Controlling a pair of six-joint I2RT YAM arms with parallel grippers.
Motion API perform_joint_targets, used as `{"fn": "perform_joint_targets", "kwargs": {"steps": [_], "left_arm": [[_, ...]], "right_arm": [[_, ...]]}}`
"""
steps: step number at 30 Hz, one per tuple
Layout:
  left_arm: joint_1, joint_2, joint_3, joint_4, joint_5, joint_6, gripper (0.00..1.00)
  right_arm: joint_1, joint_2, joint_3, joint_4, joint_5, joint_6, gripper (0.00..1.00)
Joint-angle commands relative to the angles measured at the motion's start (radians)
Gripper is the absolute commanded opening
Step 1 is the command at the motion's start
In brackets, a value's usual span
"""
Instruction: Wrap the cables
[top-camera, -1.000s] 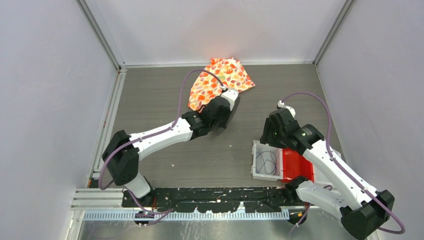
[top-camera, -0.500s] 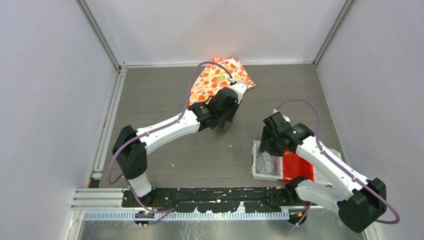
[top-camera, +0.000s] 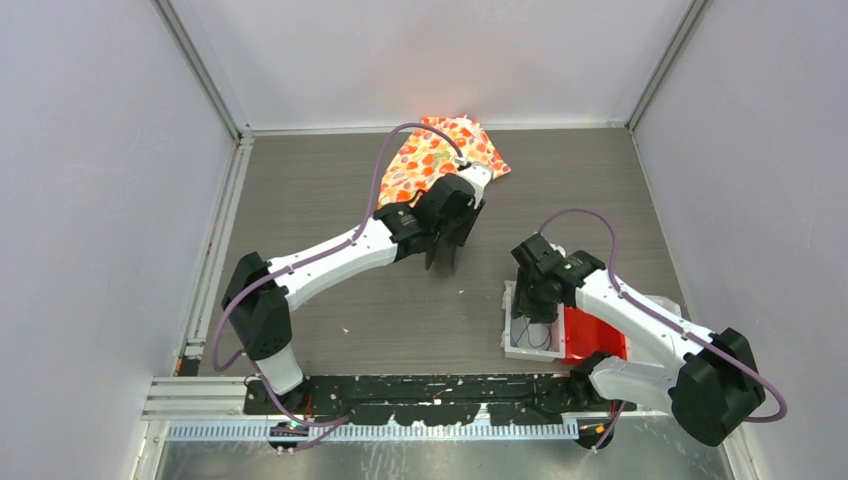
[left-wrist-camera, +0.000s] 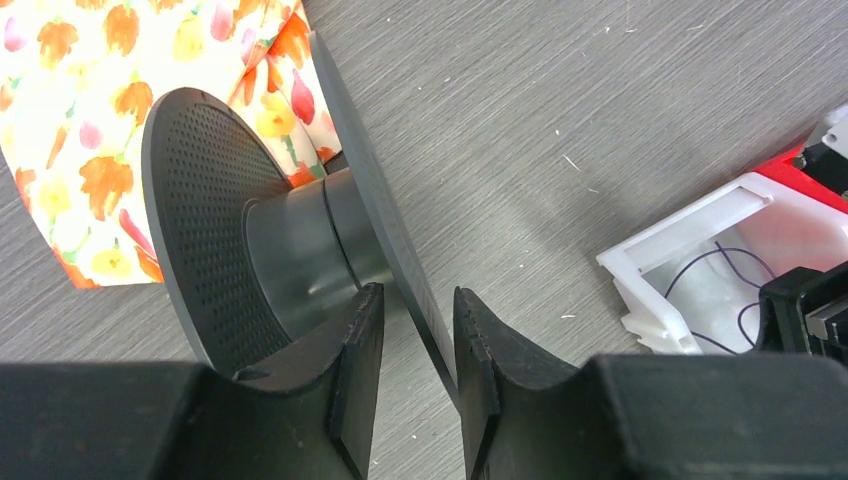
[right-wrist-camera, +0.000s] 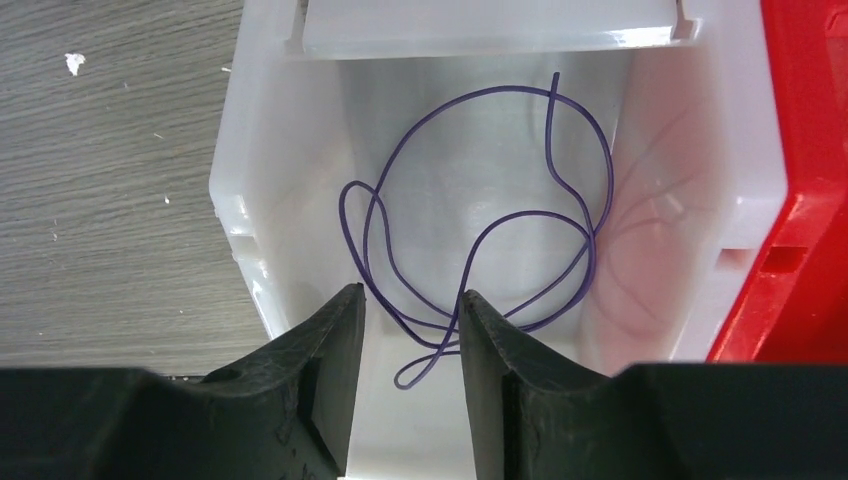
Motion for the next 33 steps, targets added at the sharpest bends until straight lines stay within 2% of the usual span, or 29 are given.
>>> {"fn": "perform_joint_targets", "kwargs": {"steps": [1,6,11,16,21,25,29,33], "left_arm": [[0.004,-0.048,0.049,-0.009,0.02,-0.019,0.34],[0.006,-0.053,0.048,-0.013,0.029,-0.026,0.34],[0.005,-0.059,0.07,-0.041,0.056,-0.037,0.34],[0.006,-0.092,0.139,-0.115,0.076,-0.075,0.35],[0.007,-0.168,0.157,-0.197,-0.021,-0.123,0.36],[0.04,-0.208,0.132,-0.275,-0.1,-0.174,0.57],[0.091,-0.241,0.034,-0.27,-0.051,-0.208,0.63],[0.096,-0.27,-0.026,-0.242,-0.01,-0.216,0.66]], "right_arm": [[0.006,-0.009,-0.004,0.053,0.018,0.025,0.42],[0.006,-0.027,-0.007,0.043,0.051,0.023,0.27],[0.006,-0.07,0.038,-0.002,0.101,0.015,0.02],[0.006,-0.19,0.124,-0.057,0.18,0.016,0.01],[0.006,-0.222,0.251,-0.135,0.245,-0.018,0.0],[0.006,-0.219,0.355,-0.169,0.276,-0.046,0.01],[0.007,-0.214,0.471,-0.18,0.308,-0.085,0.01],[0.006,-0.195,0.606,-0.194,0.321,-0.13,0.01]]}}
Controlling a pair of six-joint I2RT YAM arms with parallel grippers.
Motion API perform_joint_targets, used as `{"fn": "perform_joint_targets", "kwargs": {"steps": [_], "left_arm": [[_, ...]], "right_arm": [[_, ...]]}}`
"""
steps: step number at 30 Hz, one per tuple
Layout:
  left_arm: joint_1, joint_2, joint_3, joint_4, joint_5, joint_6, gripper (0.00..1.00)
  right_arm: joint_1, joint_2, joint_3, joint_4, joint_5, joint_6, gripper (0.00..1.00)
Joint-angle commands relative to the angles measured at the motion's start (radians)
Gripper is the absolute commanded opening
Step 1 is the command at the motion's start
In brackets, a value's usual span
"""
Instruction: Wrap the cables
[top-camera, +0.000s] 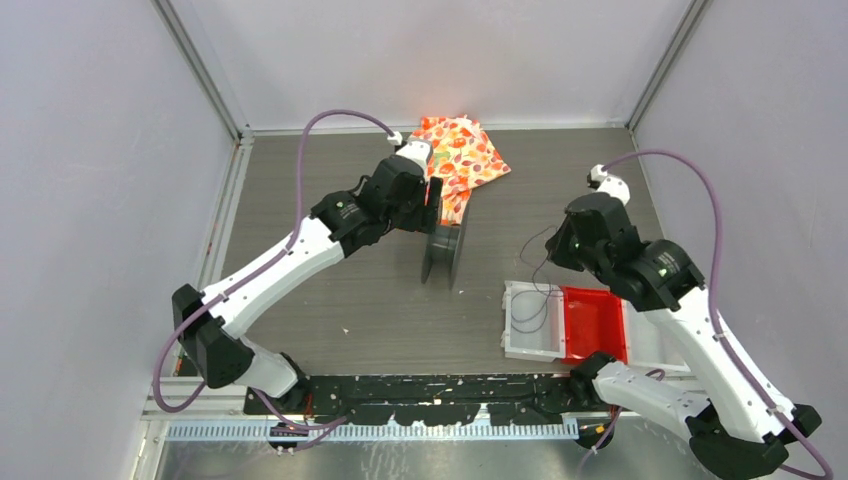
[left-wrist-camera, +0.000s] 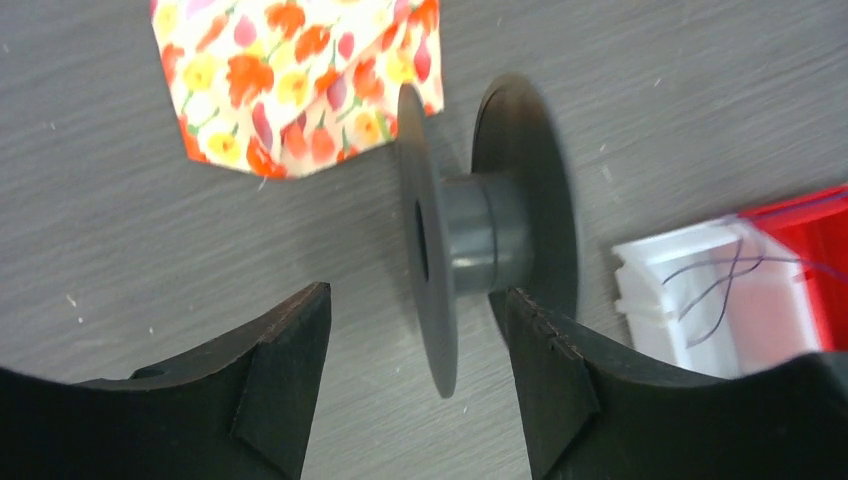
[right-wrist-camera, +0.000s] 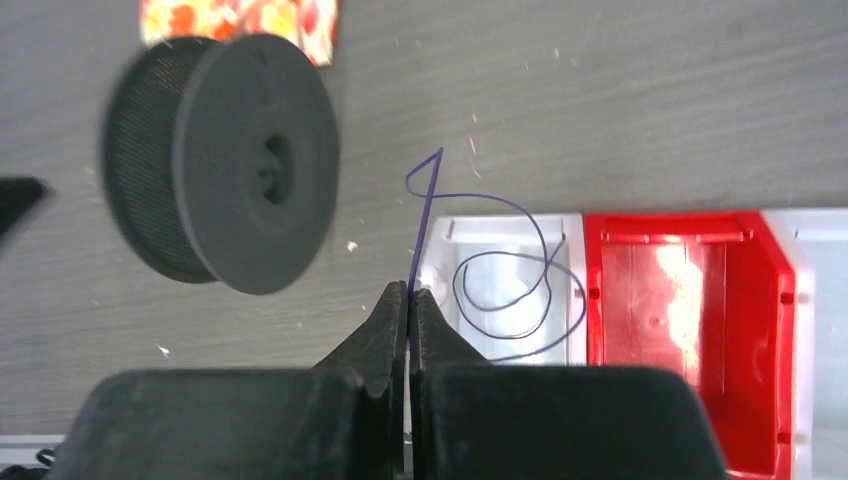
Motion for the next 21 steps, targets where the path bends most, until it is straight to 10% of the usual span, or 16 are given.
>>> {"fn": "perform_joint_targets", "kwargs": {"steps": [1,21], "left_arm": [[0.002,-0.036,-0.063,0.002,0.039,-0.031,0.66],[0.002,-0.044,-0.117,0.056,0.118,0.012,0.69]], "right_arm": [[0.004,0.017,0.149,-0.009,0.05,-0.075,0.01],[0.006,-0.009,0.225,0.008,0.048,-0.073,0.01]]}}
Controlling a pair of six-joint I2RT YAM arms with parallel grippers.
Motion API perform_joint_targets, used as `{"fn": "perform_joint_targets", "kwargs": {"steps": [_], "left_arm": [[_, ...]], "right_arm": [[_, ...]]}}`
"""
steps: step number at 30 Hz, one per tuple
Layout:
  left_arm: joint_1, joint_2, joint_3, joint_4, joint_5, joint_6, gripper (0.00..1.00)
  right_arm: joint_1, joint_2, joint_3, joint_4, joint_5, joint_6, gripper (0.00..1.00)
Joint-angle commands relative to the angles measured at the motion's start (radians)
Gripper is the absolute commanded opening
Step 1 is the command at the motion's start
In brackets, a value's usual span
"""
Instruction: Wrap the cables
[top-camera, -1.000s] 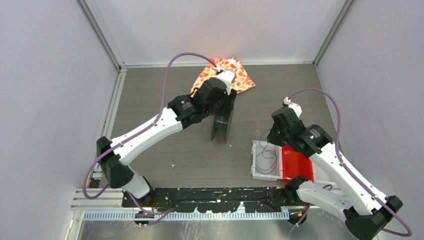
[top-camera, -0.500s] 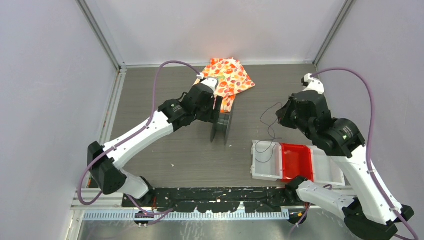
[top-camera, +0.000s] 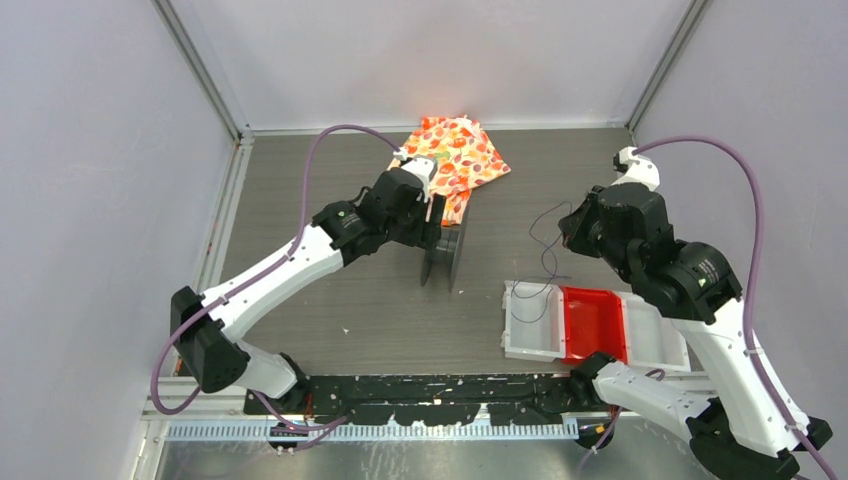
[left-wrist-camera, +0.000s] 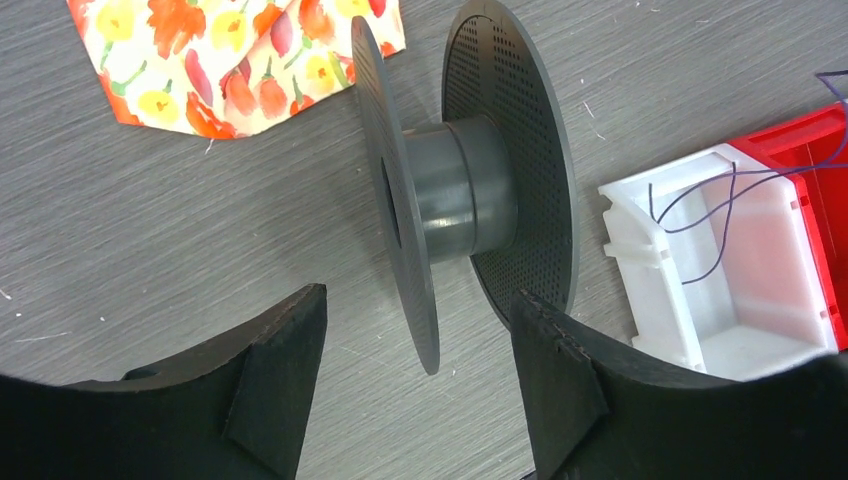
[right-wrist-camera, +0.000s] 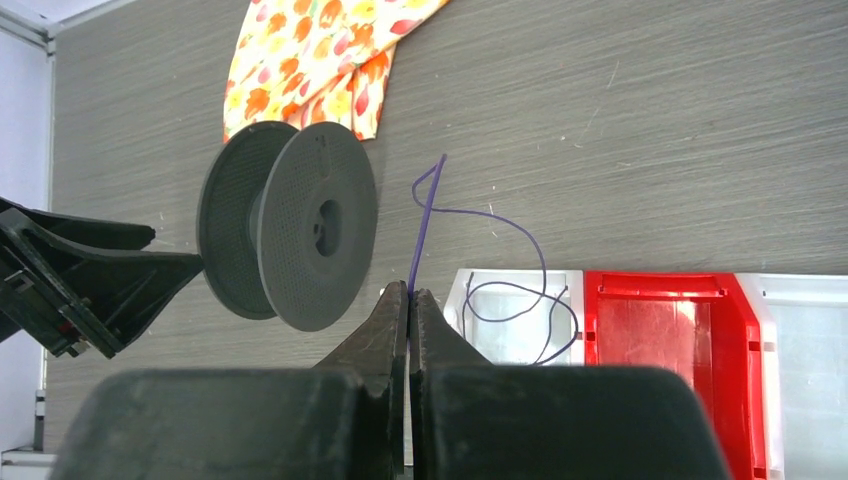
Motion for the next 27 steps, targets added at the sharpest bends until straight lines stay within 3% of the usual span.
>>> {"fn": "perform_joint_targets", "kwargs": {"steps": [1,8,12,17,27], "left_arm": [[-0.002,-0.021,0.018,0.039,0.015,0.011,0.69],[-0.002,-0.114,0.127,-0.01,0.077,0.046,0.73],[-0.002,-0.106,0.208,-0.024,0.233,0.071,0.74],[-0.002,-0.098,0.182,0.119,0.429,0.047,0.75],[-0.002,-0.024,0.237,0.149,0.553,0.037,0.77]], "right_arm": [[0.005,-0.011,-0.004,0.019,-0.009,0.003,0.01],[0.005,-0.008,0.18,0.026,-0.06,-0.158,0.01],[0.006,0.013,0.348,0.03,-0.15,-0.257,0.01],[0.006,0.043,0.491,0.076,-0.276,-0.296,0.0],[0.006,0.047,0.517,0.204,-0.377,-0.268,0.01]]}}
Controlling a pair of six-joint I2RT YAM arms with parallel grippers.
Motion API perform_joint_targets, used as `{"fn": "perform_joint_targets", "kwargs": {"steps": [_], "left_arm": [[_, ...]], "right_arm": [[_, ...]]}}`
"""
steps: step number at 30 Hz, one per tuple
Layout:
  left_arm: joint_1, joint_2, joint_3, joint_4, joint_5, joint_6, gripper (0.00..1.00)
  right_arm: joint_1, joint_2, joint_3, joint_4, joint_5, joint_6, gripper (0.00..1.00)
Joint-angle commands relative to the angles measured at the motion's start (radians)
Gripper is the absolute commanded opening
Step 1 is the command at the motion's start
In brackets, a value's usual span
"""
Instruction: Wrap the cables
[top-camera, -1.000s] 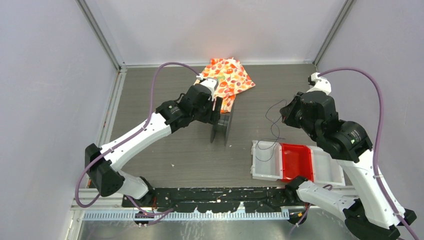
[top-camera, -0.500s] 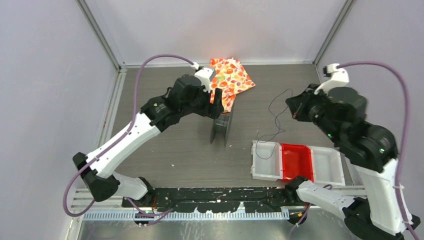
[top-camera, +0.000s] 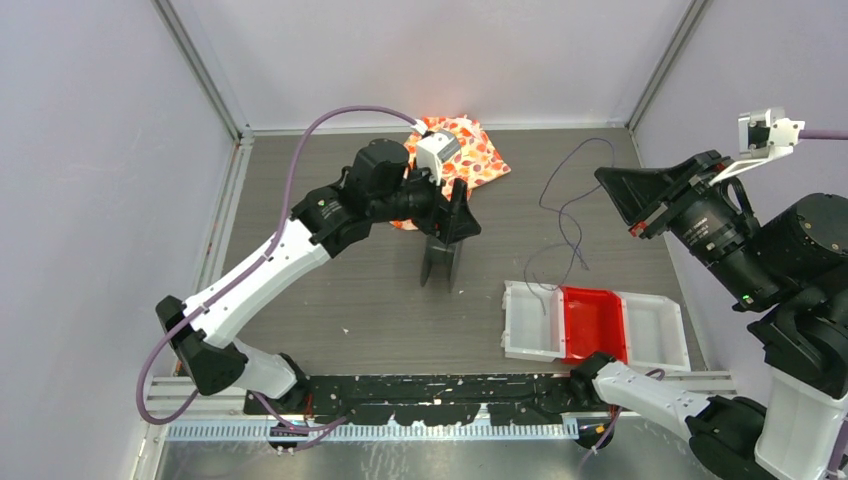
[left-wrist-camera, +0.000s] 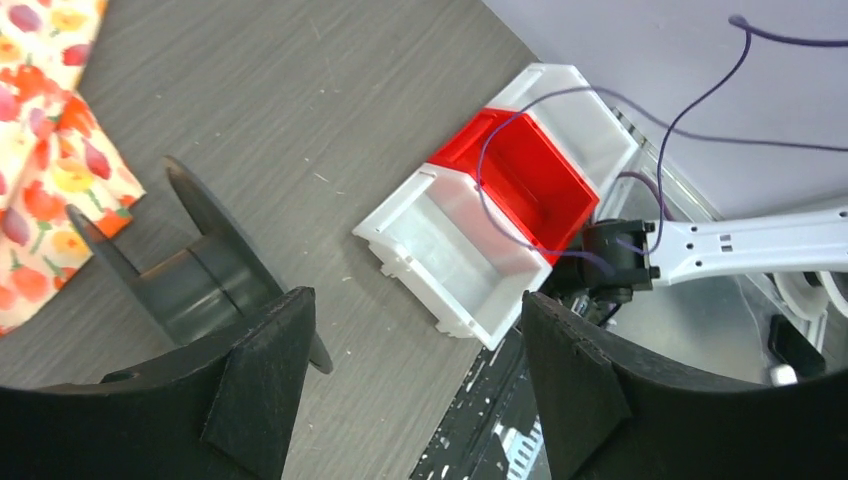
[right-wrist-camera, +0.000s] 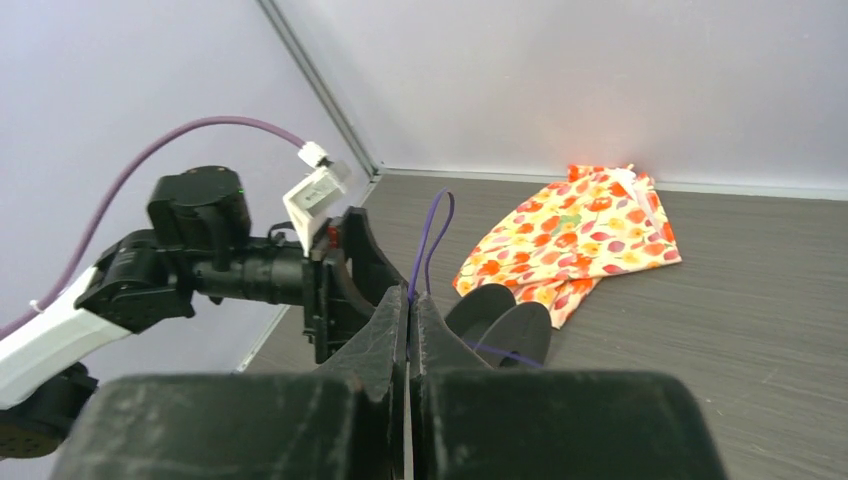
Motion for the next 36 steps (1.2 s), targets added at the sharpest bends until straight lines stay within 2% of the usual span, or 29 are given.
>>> {"fn": "perform_joint_targets", "kwargs": {"steps": [1,5,11,15,21,29,36], "left_arm": [[-0.002,0.007,0.047,0.078,0.112,-0.019,0.77],[-0.003,0.022,0.06,0.098,0.235,-0.078,0.75],[-0.009,-0.001,-0.024,0.143,0.198,-0.203,0.73],[0.003,-0.031,-0.07,0.135,0.12,-0.195,0.74],[0.062,-0.071,-0.086,0.086,0.106,-0.192,0.74],[0.064,-0.065,-0.111,0.103,0.192,-0.208,0.75],[0.057,0.043,-0.098,0.179,0.281,-0.286,0.75]], "right_arm": [[0.005,0.017,-0.016,0.103,-0.07,-0.003,0.01],[0.006,0.02,-0.031,0.129,-0.047,0.041,0.01],[0.005,-0.022,-0.111,0.259,-0.024,0.064,0.01],[0.005,0.006,-0.101,0.314,-0.055,0.057,0.0],[0.006,0.101,-0.026,0.396,-0.151,0.047,0.01],[0.005,0.146,-0.006,0.537,-0.175,0.058,0.01],[0.005,0.151,0.027,0.59,-0.159,0.068,0.01]]}}
